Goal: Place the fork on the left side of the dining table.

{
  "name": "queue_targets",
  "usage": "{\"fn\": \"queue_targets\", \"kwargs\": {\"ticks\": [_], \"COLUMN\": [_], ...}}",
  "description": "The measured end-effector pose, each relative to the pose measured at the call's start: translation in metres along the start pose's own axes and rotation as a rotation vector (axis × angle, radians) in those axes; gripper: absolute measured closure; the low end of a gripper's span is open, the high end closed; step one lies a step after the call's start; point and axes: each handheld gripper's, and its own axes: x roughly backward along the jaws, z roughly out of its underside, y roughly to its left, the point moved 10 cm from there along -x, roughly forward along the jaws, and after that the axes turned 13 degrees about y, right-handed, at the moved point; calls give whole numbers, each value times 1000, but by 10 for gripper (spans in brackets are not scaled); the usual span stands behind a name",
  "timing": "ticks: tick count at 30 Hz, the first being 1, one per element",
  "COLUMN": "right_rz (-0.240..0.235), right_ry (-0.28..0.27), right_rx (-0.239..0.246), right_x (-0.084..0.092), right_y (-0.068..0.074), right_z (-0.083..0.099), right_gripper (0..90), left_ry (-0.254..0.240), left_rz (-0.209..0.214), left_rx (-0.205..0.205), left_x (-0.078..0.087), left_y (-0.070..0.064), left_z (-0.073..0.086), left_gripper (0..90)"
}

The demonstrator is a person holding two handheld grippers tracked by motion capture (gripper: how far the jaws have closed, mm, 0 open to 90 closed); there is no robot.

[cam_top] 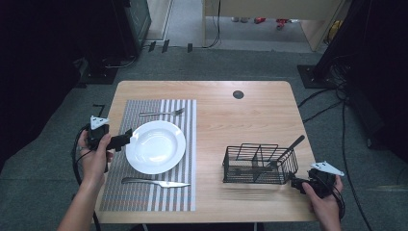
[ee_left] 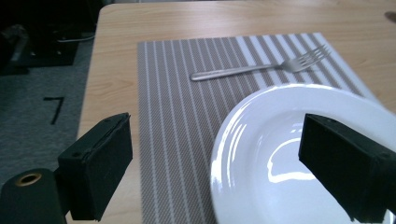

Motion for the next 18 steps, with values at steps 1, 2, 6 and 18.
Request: {"fn": "queue_targets", "kwargs": {"ticks": [1,2,6,18], "right_rz": [0,0,0,0], "right_ry": [0,0,0,0], "right_rx": [0,0,0,-1], "right_x": [0,0,0,0], "right_y": [0,0,0,0], "right_z": [0,0,0,0], "right_gripper": [0,0,0,1], "left_ry": [3,3,13,52], "left_rz": [6,6,4,-14], "left_rx": [1,1,17,11], "left_x": [3,3,8,5], "left_y": [2,2,8,18], "left_z": [8,8,30,80], "left_gripper": [95,86,77,77]}}
